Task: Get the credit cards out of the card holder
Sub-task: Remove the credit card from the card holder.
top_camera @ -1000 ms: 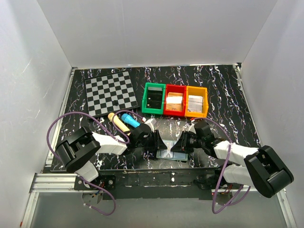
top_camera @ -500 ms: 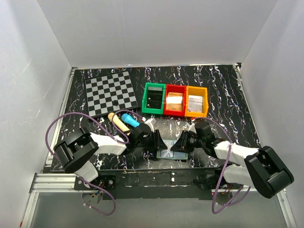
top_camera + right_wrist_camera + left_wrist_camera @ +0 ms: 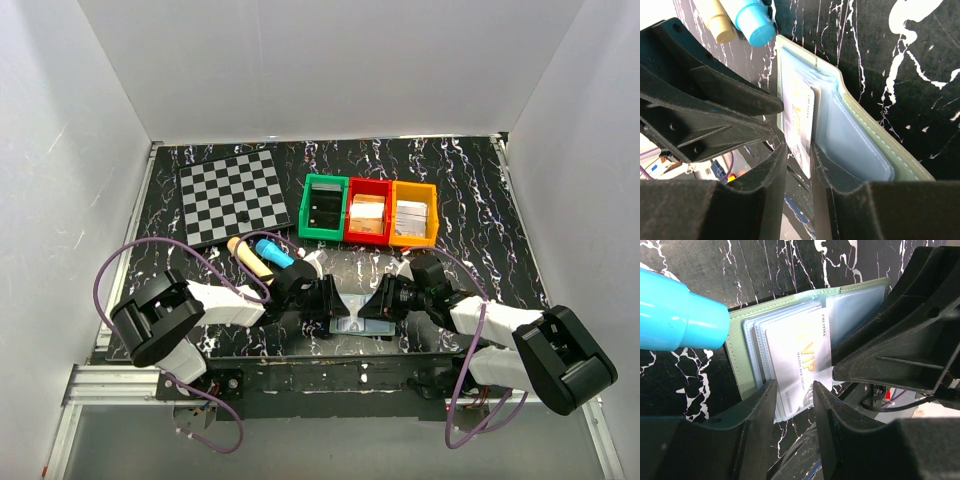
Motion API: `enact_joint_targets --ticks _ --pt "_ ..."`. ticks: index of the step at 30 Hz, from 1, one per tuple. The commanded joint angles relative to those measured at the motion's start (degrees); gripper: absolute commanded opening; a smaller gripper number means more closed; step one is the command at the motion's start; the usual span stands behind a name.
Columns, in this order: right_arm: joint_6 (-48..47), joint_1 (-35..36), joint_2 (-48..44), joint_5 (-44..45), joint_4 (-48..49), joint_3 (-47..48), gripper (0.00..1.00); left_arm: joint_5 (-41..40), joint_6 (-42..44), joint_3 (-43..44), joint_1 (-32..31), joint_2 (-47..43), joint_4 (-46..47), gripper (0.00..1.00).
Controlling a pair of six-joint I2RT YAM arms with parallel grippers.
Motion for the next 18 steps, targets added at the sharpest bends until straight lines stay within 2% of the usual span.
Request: enact_joint_targets --ticks 1,9,18 --pt "0.4 -0.2 -0.8 -2.0 4.2 -0.4 0.34 -0.3 0.9 0.5 -0.1 1.0 -1.4 0.34" --pt "1.5 -0.2 0.3 -5.0 9.1 -1.0 0.35 0.4 0.6 0.8 -0.1 2.7 -1.0 0.28" --pt "1.7 -0.2 1.8 -6.5 10.4 -1.0 0.34 0.7 0.4 0.7 -0.1 3.5 -0.5 0.25"
